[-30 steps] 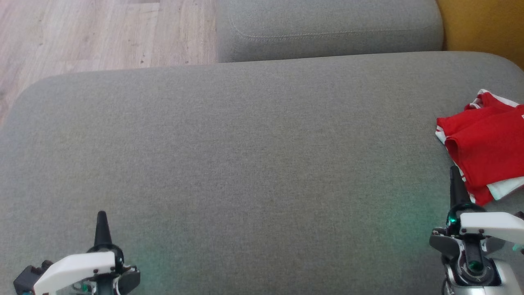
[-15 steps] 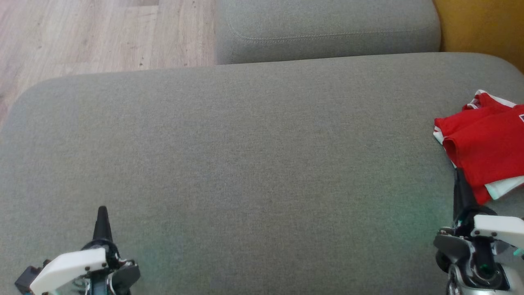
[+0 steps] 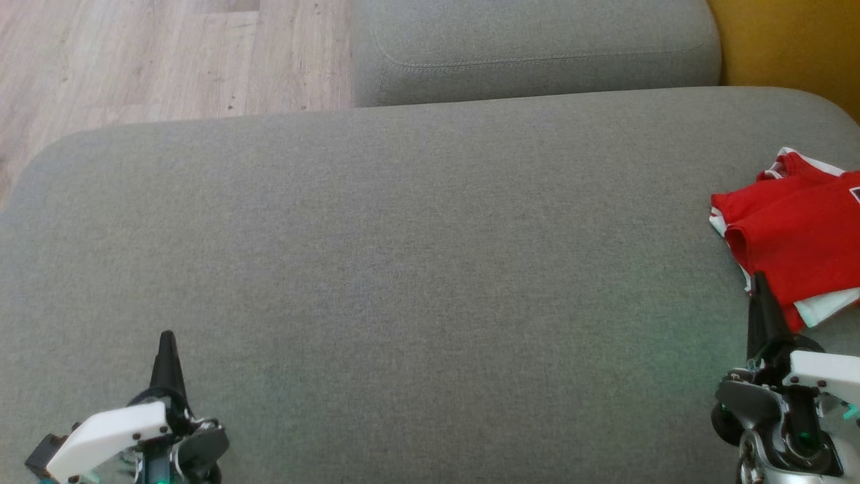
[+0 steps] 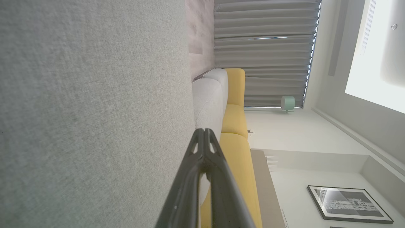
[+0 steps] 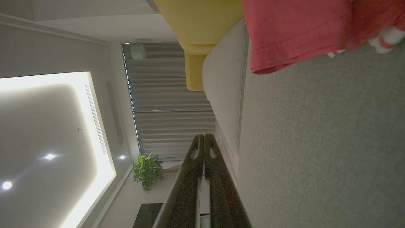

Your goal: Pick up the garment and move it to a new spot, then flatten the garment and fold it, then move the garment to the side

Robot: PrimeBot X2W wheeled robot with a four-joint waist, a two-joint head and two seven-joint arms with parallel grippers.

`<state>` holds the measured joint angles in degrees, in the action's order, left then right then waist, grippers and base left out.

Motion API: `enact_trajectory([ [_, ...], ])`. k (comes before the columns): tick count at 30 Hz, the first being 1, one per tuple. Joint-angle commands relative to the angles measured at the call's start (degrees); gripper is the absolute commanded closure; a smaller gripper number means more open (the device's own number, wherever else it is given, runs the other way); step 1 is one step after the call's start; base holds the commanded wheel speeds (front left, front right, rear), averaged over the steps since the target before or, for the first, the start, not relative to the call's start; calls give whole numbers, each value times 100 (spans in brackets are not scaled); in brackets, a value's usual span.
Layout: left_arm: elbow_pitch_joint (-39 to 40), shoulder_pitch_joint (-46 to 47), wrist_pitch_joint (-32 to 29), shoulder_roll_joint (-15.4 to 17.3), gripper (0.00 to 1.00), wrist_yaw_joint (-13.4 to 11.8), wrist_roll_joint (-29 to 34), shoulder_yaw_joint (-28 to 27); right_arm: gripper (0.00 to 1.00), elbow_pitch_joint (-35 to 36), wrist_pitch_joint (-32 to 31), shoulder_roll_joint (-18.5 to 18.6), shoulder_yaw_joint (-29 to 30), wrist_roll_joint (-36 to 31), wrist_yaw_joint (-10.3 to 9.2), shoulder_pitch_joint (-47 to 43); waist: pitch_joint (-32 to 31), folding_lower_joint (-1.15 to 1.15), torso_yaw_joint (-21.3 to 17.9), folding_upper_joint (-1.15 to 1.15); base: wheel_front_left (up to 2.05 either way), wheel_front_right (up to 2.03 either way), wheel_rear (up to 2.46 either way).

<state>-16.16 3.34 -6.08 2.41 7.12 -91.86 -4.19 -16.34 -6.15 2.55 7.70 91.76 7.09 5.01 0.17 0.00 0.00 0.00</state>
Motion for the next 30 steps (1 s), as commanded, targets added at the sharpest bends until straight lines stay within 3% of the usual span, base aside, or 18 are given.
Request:
enact_trajectory([
  [1,209,285,-41,47,100,36,-30,-233,100,232,-34,32,-117,40,40,117,0,0,0,0,0,0,0],
  [30,210,285,-41,47,100,36,-30,-233,100,232,-34,32,-118,40,40,117,0,0,0,0,0,0,0],
])
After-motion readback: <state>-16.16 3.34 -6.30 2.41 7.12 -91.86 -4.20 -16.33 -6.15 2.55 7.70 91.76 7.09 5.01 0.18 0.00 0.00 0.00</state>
